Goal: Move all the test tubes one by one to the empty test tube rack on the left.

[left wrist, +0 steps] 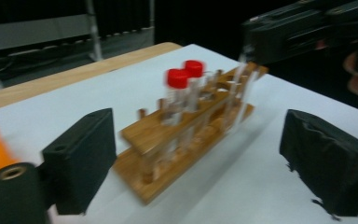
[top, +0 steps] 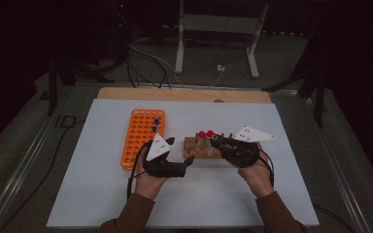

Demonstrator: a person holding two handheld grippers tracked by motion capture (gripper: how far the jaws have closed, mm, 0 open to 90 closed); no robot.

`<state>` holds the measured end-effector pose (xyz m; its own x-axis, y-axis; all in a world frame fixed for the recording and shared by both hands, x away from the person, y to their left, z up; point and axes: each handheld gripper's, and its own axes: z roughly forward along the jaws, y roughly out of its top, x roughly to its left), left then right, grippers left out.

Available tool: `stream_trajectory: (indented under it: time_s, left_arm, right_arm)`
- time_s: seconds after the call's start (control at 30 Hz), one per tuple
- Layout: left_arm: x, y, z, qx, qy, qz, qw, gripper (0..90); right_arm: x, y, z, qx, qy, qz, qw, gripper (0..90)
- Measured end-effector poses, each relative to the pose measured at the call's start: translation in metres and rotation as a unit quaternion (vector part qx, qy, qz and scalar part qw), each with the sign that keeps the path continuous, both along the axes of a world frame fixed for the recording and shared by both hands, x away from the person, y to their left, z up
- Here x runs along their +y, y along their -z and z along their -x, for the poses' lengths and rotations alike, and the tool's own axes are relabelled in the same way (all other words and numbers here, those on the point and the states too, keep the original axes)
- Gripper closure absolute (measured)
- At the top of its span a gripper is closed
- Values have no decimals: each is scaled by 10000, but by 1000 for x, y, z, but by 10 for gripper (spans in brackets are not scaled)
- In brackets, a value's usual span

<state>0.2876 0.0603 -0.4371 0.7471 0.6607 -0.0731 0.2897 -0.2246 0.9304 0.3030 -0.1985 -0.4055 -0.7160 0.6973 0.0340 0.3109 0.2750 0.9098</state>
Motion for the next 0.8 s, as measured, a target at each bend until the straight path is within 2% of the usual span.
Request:
stream_trajectory:
  time_s: [0.13,0.3,0.5,0.57,0.8]
  left_arm:
    - [-13,0,-2,24,152,-6,9999,173]
    - [-26,2,-3,29,277,-154,9995,252]
    - [-34,3,-5,11,316,-215,9993,424]
    - [-35,3,-5,-4,276,-298,9992,488]
    - [-38,3,-5,-52,329,-309,9990,684]
  right_arm:
    - [6,0,3,72,-115,-78,9999,762]
    - [11,1,5,106,-221,-127,9996,762]
    - [17,1,7,142,-326,-146,9993,762]
    - [17,1,7,151,-364,-157,9991,762]
    - [20,3,7,206,-446,-157,9987,762]
